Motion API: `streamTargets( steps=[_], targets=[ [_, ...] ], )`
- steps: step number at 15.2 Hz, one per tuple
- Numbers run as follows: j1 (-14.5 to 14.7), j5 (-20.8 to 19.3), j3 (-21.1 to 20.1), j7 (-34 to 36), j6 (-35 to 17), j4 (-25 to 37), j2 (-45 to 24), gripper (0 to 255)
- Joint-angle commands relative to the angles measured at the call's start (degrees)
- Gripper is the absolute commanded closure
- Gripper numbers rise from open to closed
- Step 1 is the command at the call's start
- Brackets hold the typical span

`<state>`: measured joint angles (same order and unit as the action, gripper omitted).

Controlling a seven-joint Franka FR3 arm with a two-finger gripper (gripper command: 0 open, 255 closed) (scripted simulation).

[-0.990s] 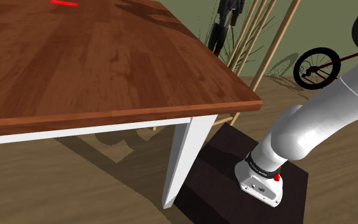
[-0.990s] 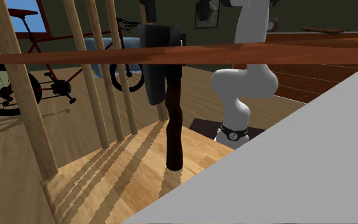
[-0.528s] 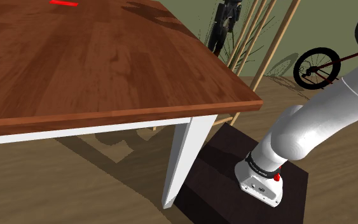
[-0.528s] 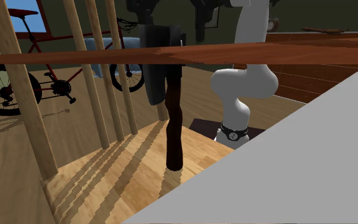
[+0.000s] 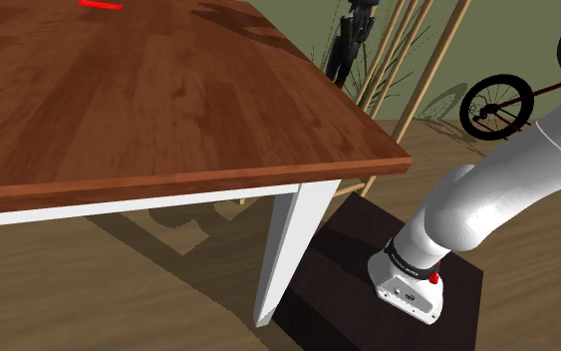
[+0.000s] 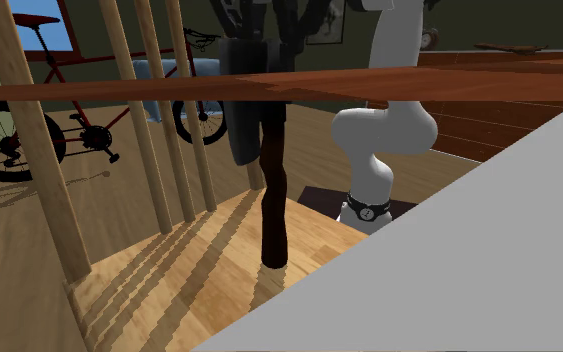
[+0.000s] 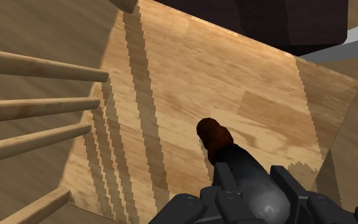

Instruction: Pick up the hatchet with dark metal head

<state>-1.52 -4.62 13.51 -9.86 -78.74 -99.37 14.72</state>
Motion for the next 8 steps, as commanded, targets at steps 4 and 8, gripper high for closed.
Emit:
streamTargets(
  steps=[4, 8],
  targets=[
    [0.01, 0.04, 0.00, -0.05, 0.80, 0.96, -0.23, 255],
    [0.06, 0.27, 0.07, -0.38, 4.07, 5.57, -1.59, 255]
  ],
)
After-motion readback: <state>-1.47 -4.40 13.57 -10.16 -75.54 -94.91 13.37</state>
